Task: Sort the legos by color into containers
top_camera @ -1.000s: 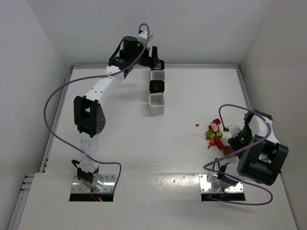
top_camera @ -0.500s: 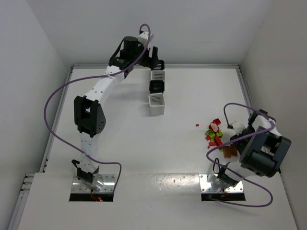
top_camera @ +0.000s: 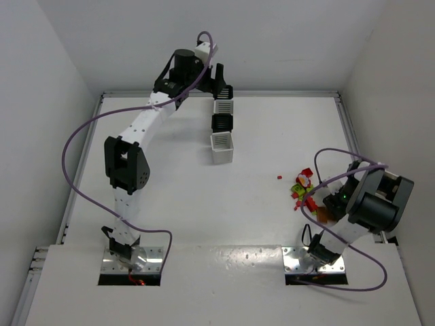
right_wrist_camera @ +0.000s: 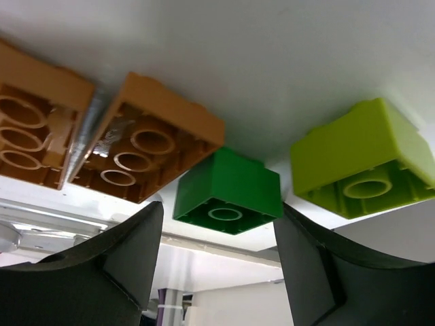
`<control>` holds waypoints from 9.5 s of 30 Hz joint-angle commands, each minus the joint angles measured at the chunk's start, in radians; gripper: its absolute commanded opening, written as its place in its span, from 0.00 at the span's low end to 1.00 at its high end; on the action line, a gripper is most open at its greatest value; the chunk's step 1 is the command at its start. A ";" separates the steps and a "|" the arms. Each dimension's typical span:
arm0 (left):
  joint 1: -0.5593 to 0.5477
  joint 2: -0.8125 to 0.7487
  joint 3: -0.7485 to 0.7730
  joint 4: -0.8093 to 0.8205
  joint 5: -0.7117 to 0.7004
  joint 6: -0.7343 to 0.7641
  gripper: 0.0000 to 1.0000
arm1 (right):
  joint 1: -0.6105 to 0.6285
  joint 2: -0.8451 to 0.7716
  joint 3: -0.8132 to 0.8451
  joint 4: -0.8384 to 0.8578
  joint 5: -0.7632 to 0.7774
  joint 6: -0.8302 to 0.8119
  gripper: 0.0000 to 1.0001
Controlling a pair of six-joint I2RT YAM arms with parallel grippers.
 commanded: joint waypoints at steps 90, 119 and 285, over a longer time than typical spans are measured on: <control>-0.191 -0.278 -0.616 0.398 0.048 -0.375 0.75 | 0.662 0.270 0.580 0.995 -1.052 2.470 0.00; -0.220 -0.126 -0.455 0.442 0.100 -0.400 0.23 | 0.659 0.268 0.613 1.090 -1.144 2.479 0.43; 0.192 -0.246 -0.526 -0.105 0.097 -0.108 1.00 | 0.233 0.253 0.863 -0.340 -0.759 -0.394 0.00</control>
